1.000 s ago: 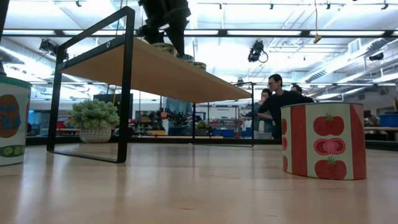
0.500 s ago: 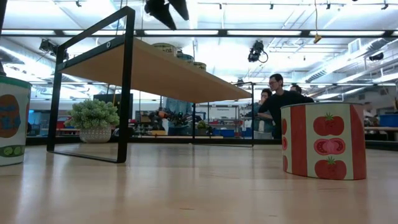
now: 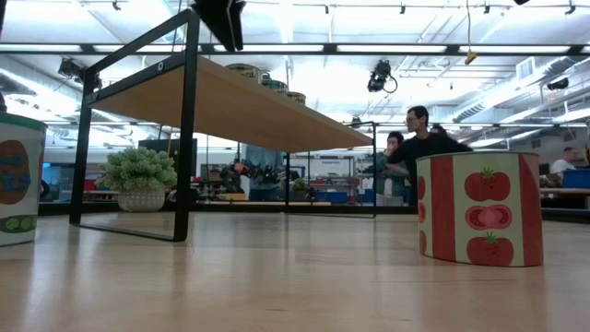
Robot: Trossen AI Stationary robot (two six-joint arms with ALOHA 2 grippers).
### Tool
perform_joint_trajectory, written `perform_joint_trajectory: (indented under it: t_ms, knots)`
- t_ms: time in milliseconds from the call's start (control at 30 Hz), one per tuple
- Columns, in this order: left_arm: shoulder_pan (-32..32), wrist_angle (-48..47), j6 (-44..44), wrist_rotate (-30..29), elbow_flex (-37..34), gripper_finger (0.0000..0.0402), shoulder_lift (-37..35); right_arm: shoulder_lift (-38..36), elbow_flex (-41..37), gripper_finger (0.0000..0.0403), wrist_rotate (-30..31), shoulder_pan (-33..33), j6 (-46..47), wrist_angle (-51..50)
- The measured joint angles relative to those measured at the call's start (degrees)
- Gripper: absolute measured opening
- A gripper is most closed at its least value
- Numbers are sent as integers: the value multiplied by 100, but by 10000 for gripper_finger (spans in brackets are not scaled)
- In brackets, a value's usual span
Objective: Pick and place cans onto a shelf
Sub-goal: Put the canned peas on the shelf, then put the canned oranges on the shelf
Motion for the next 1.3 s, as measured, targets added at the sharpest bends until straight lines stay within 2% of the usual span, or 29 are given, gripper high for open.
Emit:
perform_joint_trajectory:
  t_ms: [100,267,467,700,1067,1167,1300]
  knots:
    - [-145,270,204,-502,-267,367,0,-2,0,68,-6,-56,0,2]
    - [-159,431,308,-666,-581,366,0,-1,0,68,-19,-81,0,58]
    - [-135,564,322,-1495,-661,366,2,0,0,68,-21,-79,-33,143]
    - [30,614,434,-1650,-661,366,2,-1,0,68,-21,-79,-101,184]
    - [-280,632,36,-1044,-544,366,-9,0,0,68,-24,-79,-91,240]
    - [-400,1014,-332,-548,-306,366,-17,2,0,68,-187,-81,-89,254]
    - [-570,1850,-711,450,-102,366,-19,114,0,68,-346,-81,-127,264]
